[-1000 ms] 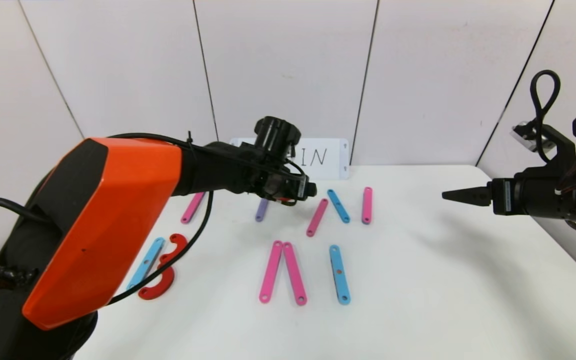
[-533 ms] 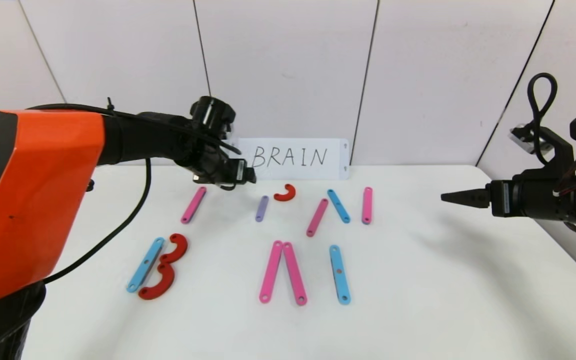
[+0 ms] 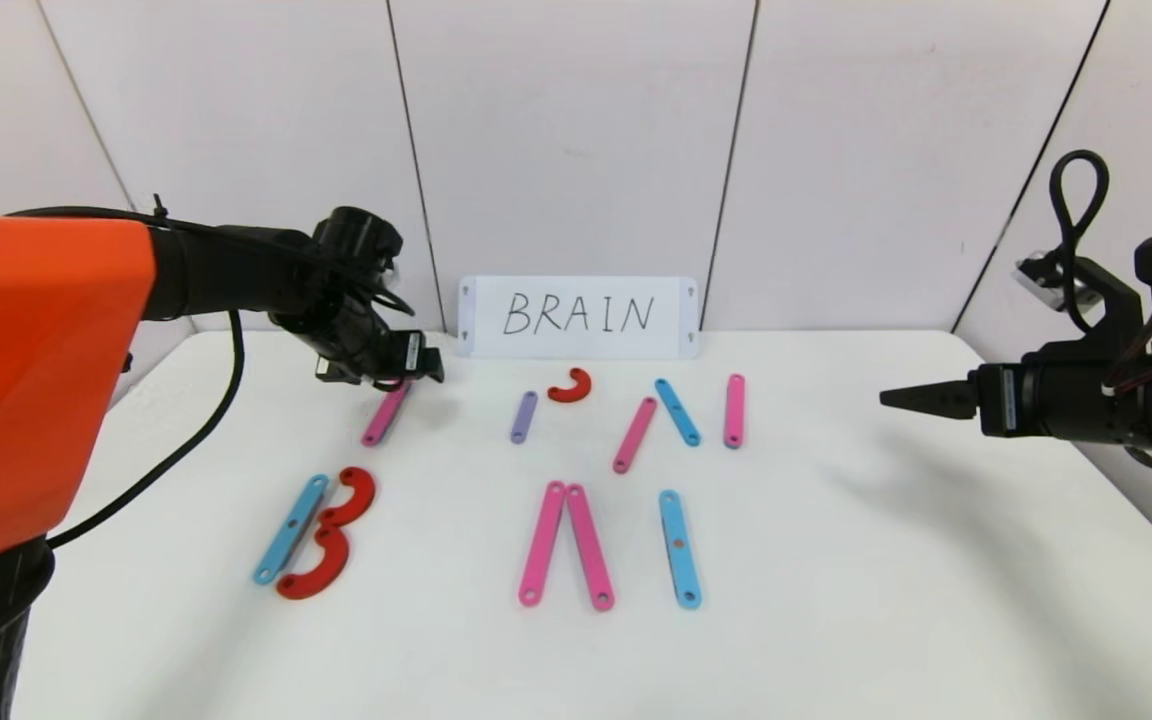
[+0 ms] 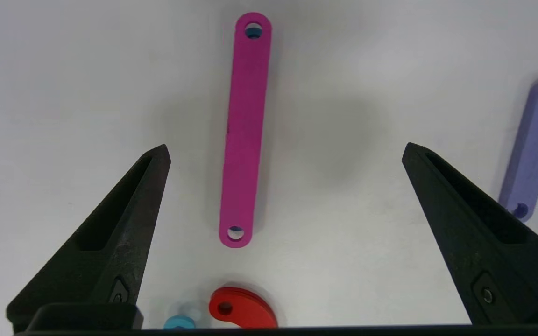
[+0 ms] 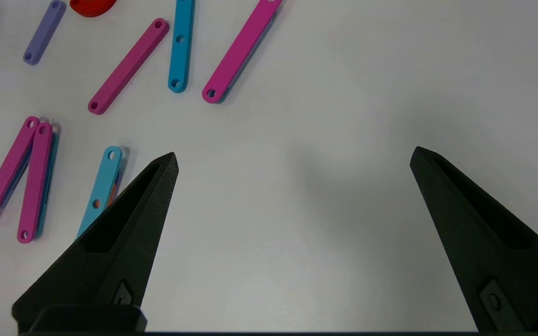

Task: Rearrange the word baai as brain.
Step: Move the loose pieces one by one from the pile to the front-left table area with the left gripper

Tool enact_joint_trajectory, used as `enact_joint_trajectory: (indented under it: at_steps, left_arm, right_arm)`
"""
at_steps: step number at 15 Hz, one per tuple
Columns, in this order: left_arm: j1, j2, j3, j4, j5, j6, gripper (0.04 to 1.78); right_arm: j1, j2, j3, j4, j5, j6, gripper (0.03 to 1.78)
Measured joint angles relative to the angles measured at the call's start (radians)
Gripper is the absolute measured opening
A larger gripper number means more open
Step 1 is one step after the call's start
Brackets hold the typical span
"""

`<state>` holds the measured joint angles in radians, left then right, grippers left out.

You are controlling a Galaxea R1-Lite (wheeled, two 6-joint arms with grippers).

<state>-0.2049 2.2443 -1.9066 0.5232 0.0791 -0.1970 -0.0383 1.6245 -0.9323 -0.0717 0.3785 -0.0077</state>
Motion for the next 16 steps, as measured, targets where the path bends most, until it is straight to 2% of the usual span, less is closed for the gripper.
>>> enact_joint_trajectory:
  at_steps: [8,10,13,16]
  left_arm:
    - [0.043,0.052,0.001,0.029,0.000,0.001,1.74]
    - [0.044,0.072,-0.007,0.019,0.001,0.002,1.69]
    - [0.044,0.092,-0.020,0.017,0.000,0.002,1.42]
    - [0.044,0.101,-0.025,0.017,0.000,0.003,0.92]
  right_arm:
    - [0.003,0.007,0.004,-0.002,-0.004,-0.001,1.74]
    - [0.004,0.009,0.004,-0.001,-0.005,-0.001,1.74]
    - [0.004,0.011,0.005,-0.001,-0.006,-0.001,1.74]
    - [0.005,0.012,0.006,-0.002,-0.005,-0.002,1.74]
